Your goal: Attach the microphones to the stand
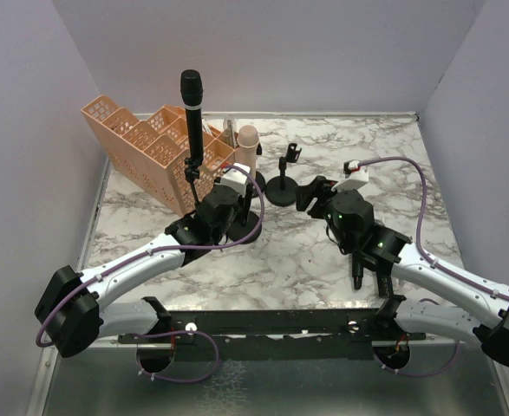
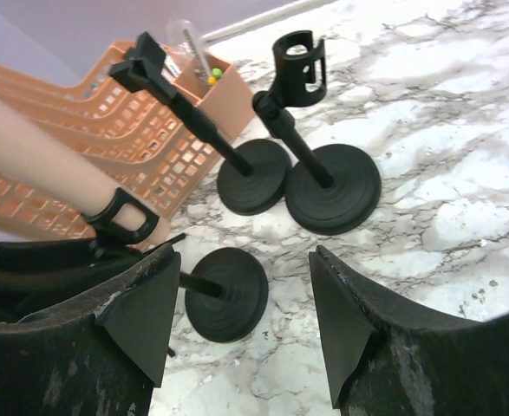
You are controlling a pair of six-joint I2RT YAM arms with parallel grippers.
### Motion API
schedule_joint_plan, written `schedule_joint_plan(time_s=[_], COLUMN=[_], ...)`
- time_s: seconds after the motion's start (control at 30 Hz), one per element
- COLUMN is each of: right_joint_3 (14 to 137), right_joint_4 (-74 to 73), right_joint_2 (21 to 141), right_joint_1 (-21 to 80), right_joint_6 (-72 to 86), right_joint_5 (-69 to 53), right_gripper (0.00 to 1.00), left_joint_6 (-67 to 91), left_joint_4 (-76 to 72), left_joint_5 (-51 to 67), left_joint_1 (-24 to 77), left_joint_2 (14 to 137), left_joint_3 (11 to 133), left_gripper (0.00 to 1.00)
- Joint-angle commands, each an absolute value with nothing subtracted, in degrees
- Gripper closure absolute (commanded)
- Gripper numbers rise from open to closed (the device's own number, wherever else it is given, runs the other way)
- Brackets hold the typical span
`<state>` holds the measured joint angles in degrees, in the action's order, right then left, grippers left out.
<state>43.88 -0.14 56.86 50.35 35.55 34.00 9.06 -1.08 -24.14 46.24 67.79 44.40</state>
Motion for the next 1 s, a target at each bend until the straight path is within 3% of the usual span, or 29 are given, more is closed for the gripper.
schedule_joint_plan(time_s=[0.0, 0.4, 0.63, 0.97], right_joint_3=[48.26, 66.05, 75.8, 84.25], right_joint_4=[-6.2, -9.79, -9.57, -16.61], right_joint_2=[61.06, 80.38, 91.93, 102.06], right_joint_1=[48.18, 33.09, 27.94, 27.03], right_joint_6=[37.73, 35.89, 32.79, 29.41], right_joint_5=[35.42, 16.24, 5.66, 4.57], right_gripper=[0.34, 0.29, 0.24, 0.26], left_joint_6=[10.16, 9.19, 8.48, 10.48], left_joint_4=[1.67, -1.2, -6.09, -13.52], left_joint_5=[-23.61, -14.21, -6.54, 9.23], left_joint_1=[45.96, 45.96, 45.97, 45.96], left_joint_2=[66.23, 54.19, 47.38, 47.55], left_joint_3=[45.46, 42.8, 39.64, 37.61], left_gripper=[0.41, 0.22, 0.17, 0.15])
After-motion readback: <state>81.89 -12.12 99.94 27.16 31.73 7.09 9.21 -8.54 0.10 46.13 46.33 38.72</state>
